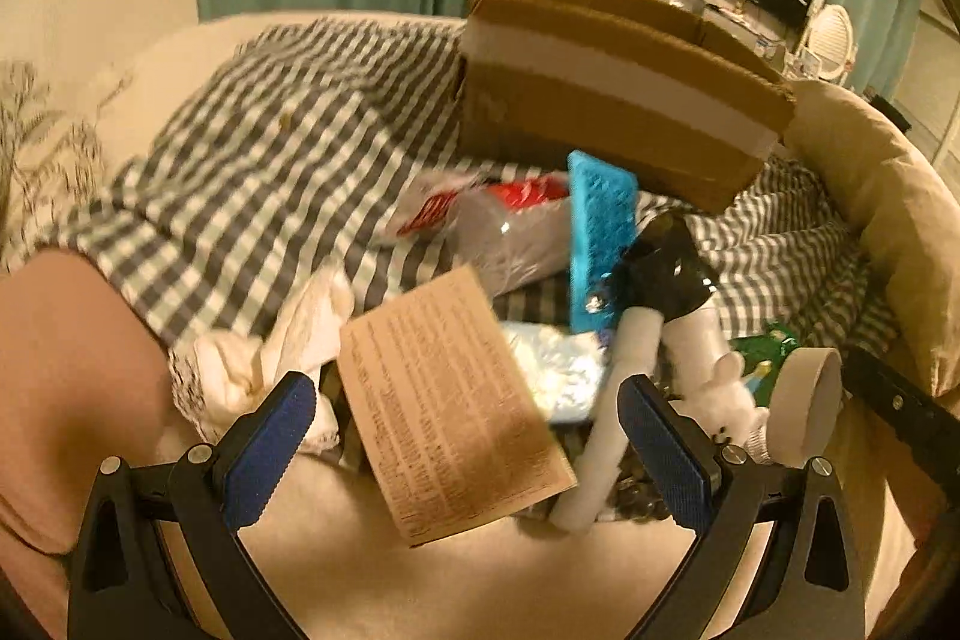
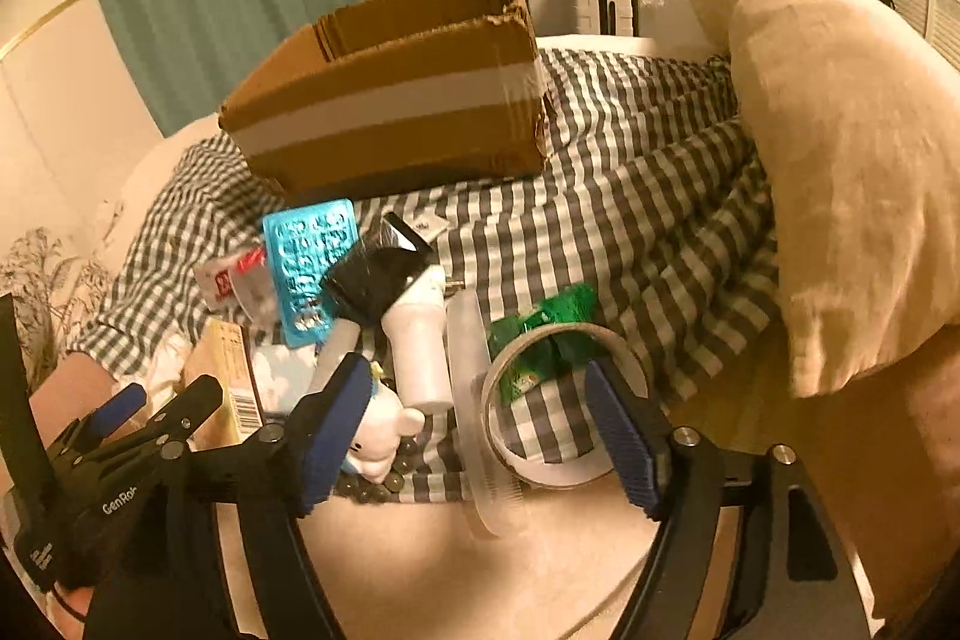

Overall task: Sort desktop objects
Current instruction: 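Move both grippers back toward the scattered items beside the box, then grasp the paper leaflet with the left gripper while the right grasps the tape roll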

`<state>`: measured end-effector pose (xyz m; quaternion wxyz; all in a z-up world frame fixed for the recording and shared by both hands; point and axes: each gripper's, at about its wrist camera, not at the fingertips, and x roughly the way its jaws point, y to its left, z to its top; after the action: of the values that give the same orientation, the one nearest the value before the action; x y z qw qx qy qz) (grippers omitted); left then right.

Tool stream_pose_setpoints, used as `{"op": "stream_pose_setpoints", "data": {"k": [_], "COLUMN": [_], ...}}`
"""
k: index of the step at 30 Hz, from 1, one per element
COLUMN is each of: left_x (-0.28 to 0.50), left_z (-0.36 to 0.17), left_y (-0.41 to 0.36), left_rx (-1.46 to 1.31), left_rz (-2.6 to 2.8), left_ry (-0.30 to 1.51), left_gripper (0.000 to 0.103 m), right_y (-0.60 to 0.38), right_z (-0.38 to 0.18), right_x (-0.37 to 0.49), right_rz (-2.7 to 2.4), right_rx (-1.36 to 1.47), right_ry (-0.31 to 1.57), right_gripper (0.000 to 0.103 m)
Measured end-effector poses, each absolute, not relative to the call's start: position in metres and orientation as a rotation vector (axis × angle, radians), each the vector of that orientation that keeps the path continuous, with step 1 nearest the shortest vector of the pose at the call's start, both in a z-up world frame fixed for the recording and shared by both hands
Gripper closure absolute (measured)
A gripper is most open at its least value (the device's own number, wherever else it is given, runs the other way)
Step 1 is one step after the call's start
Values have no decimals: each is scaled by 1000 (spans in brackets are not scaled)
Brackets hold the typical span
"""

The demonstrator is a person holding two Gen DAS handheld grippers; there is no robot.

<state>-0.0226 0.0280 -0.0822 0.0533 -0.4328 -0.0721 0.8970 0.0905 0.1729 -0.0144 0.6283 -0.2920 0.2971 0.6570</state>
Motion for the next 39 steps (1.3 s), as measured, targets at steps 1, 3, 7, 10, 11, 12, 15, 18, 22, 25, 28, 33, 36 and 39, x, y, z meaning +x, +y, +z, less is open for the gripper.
{"op": "stream_pose_setpoints", "data": {"k": [1,3,7,10,11,12,15,18,22,25,28,33,36,39], "left_x": [-23,-26,-29,-31,-33,-33,-37,-41,-48,-51,-52,-51,-49,-48], "left_z": [-84,-90,-101,-108,-111,-113,-121,-130,-139,-145,-146,-147,-143,-139], "left_y": [26,23,23,23,23,24,23,22,23,24,26,27,28,26], "left_rx": [-1324,-1340,-1386,-1404,-1415,-1424,-1449,-1468,-1497,-1512,-1490,-1480,-1465,-1453], "left_rz": [2722,2714,2693,2684,2676,2674,2654,2629,2600,2594,2581,2570,2565,2568], "left_ry": [-238,-257,-248,-238,-240,-245,-258,-282,-297,-295,-289,-279,-281,-279], "left_gripper": [0,0,0,0,0,0,0,0,0,0,0,8,11,12], "right_y": [173,173,178,182,183,185,189,193,200,204,207,212,212,208], "right_z": [-16,-19,-29,-36,-39,-41,-47,-51,-58,-61,-64,-68,-66,-54], "right_x": [90,89,90,90,90,91,93,97,101,104,106,106,107,105], "right_rz": [1500,1488,1447,1430,1424,1420,1396,1366,1323,1293,1277,1260,1256,1268], "right_rx": [-673,-685,-712,-727,-732,-736,-742,-744,-760,-767,-771,-774,-758,-732], "right_ry": [676,670,679,696,702,708,728,749,767,781,799,816,818,784], "right_gripper": [24,23,23,23,23,23,23,23,23,23,23,23,23,23]}}
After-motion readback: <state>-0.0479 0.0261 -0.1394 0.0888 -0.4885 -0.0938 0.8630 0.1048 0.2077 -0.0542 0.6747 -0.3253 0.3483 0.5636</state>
